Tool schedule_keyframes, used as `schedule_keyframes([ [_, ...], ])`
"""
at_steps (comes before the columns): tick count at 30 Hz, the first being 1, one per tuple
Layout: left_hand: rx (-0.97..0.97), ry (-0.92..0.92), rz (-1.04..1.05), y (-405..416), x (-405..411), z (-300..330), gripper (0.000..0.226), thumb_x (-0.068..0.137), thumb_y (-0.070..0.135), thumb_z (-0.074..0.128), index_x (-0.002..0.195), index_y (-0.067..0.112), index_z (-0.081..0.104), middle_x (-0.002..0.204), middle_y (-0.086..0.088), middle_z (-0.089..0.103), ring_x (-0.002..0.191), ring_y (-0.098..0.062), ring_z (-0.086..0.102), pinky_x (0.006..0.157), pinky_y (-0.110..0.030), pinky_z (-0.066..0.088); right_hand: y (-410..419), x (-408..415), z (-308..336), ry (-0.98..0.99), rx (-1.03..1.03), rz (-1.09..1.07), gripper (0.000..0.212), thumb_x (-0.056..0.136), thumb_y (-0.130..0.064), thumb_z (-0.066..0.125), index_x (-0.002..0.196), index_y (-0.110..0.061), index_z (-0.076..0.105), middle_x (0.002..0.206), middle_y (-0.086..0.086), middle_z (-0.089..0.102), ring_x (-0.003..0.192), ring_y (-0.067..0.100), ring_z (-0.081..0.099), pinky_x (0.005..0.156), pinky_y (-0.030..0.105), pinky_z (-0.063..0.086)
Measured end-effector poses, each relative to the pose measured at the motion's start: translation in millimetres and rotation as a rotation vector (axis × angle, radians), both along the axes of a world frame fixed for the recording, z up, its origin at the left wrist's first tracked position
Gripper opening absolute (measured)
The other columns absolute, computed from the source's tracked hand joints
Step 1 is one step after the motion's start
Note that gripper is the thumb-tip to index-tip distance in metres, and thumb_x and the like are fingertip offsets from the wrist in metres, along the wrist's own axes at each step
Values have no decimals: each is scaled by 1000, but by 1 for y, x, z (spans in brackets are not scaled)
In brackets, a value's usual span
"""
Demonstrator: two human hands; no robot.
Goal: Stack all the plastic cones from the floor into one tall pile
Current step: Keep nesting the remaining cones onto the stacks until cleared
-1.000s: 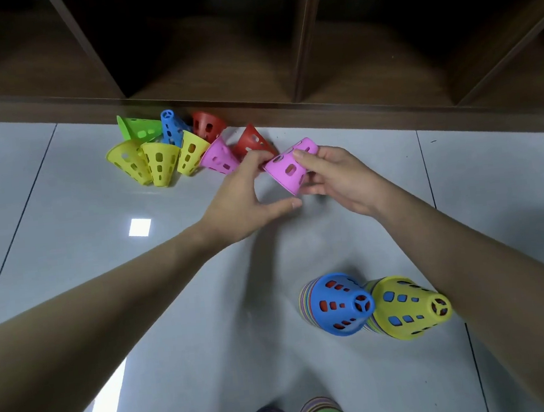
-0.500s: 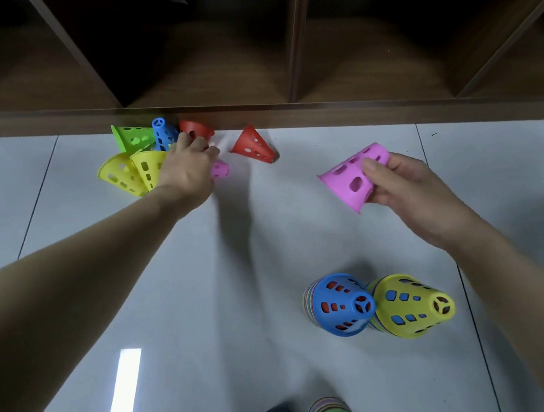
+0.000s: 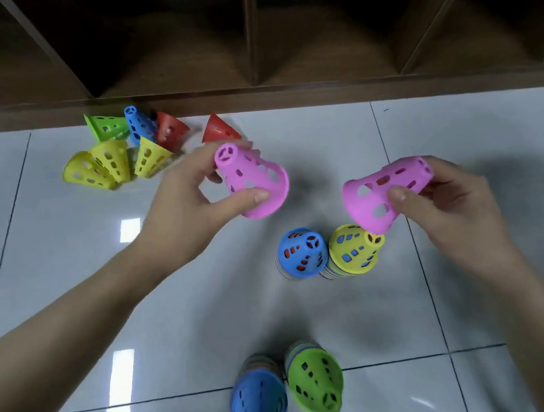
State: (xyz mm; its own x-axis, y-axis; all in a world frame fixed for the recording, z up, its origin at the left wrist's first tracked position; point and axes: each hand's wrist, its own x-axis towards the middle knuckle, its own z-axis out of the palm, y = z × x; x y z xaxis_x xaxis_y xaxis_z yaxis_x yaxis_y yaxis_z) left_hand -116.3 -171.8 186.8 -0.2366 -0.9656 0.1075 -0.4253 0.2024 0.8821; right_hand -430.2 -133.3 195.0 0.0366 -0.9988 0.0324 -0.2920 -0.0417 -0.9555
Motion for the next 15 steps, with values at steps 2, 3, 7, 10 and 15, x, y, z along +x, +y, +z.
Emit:
schedule_keyframes([
  [2, -3, -13, -61, 20, -14, 2, 54, 78, 40, 82, 126, 24, 64, 123, 12, 67, 115, -19, 61, 95, -41, 51, 14, 0, 3, 75, -8, 5, 12, 85, -31, 75, 94, -22, 71, 91, -11, 73, 87, 11, 66, 84, 21, 49],
  [3, 1, -24, -85, 27, -21, 1, 54, 77, 39, 82, 126, 24, 64, 123, 13, 67, 115, -17, 61, 94, -38, 51, 21, 1, 4, 109, -3, 17, 14, 84, -30, 73, 94, -20, 71, 93, -9, 73, 89, 12, 67, 85, 20, 49],
  [7, 40, -54, -125, 43, -41, -17, 55, 76, 35, 86, 126, 23, 65, 117, 14, 66, 108, -8, 58, 91, -18, 45, 40, 8, -1, 266, -7, 43, 21, 82, -26, 77, 100, -17, 72, 97, -7, 72, 92, 11, 67, 85, 15, 47],
  [10, 99, -110, -155, 49, -51, -29, 53, 77, 33, 86, 125, 25, 65, 109, 16, 65, 104, -6, 56, 89, -16, 44, 47, 11, -11, 355, 5, 36, 25, 81, -24, 80, 105, -21, 71, 101, -13, 71, 95, 10, 66, 85, 16, 48],
  [15, 84, -217, -183, 55, -60, -38, 52, 77, 32, 85, 125, 22, 66, 103, 3, 67, 100, -13, 57, 88, -27, 45, 51, 8, -31, 390, 62, 19, 31, 84, -28, 80, 113, -26, 70, 110, -16, 68, 105, 7, 63, 90, 28, 52],
])
